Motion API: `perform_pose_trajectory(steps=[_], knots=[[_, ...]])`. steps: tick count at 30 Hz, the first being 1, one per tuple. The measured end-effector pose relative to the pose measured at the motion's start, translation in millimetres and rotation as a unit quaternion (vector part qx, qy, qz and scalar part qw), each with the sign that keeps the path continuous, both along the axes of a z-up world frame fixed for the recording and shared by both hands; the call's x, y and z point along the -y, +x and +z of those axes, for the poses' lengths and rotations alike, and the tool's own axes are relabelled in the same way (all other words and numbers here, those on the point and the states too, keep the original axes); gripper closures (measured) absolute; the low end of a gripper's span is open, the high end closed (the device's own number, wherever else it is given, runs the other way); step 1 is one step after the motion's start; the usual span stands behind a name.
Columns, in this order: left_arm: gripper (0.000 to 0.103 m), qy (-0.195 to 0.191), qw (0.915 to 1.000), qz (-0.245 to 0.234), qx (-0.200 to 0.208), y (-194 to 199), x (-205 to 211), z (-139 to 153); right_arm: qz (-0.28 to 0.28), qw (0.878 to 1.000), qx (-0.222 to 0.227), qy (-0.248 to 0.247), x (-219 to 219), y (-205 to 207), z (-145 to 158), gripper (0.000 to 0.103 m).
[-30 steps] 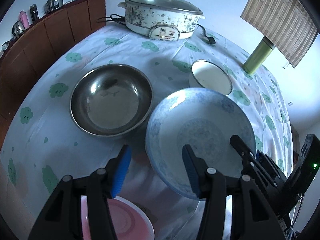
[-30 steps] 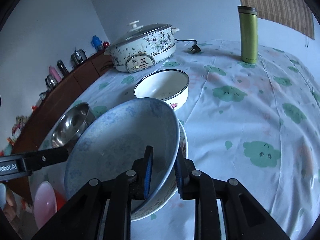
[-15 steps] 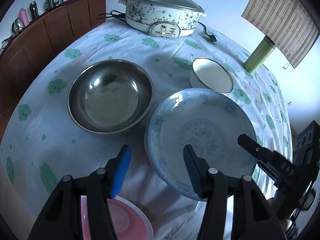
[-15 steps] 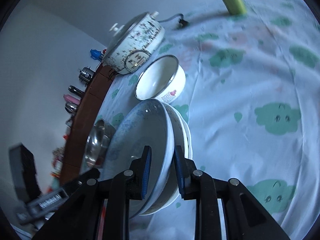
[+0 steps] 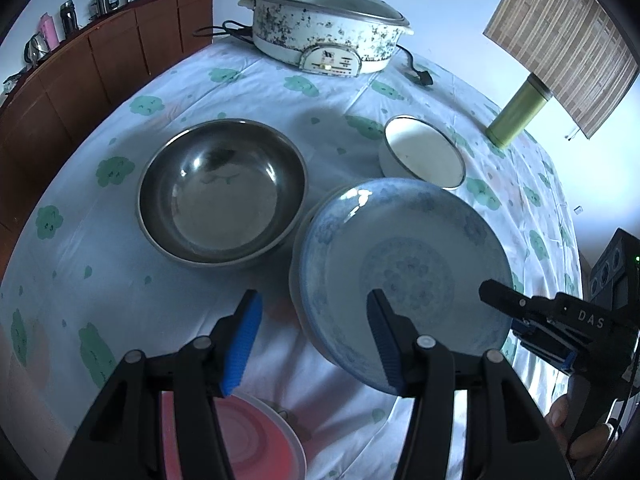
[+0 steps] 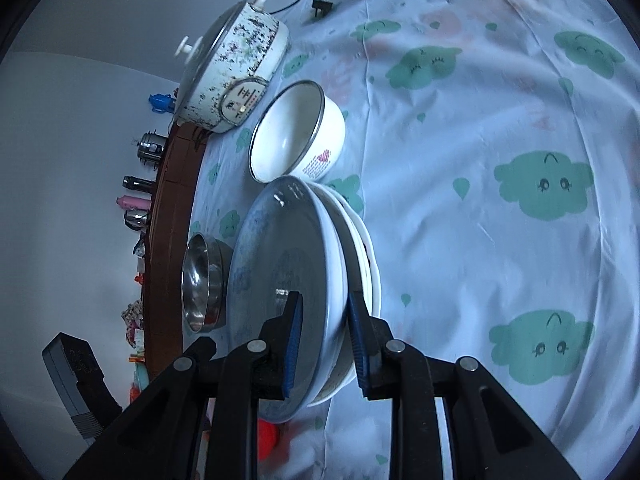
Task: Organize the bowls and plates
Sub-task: 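Lower the blue-pattern plate onto the plate stack with both tools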
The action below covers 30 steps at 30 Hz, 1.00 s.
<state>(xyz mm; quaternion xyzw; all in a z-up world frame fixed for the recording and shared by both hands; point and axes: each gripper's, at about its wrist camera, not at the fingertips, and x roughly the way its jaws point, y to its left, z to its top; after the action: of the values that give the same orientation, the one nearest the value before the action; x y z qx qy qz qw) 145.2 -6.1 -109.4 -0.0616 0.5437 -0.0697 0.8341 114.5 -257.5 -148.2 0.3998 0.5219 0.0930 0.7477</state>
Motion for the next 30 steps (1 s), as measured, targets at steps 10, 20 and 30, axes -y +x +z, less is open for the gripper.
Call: perform_pose_trajectory(steps=[10,20,30], knots=[[0.048,0.001,1.0,-0.001,-0.001,1.1,1.6,0.5,0.005,0.997,-0.045,0.063,8.1,-4.9,-9.1,0.078],[0.048,0.002,0.9998,-0.02,-0.003,1.2,15.7,0.6,0.009,0.995,-0.061,0.077,6.5,-14.5,-8.2,0.077],[0.048,0.006,0.9993,-0.036,-0.009,-2.1,27.3,-5.3,0.005,0.997,-0.05,0.056,9.8,-21.2,0.9,0.067]])
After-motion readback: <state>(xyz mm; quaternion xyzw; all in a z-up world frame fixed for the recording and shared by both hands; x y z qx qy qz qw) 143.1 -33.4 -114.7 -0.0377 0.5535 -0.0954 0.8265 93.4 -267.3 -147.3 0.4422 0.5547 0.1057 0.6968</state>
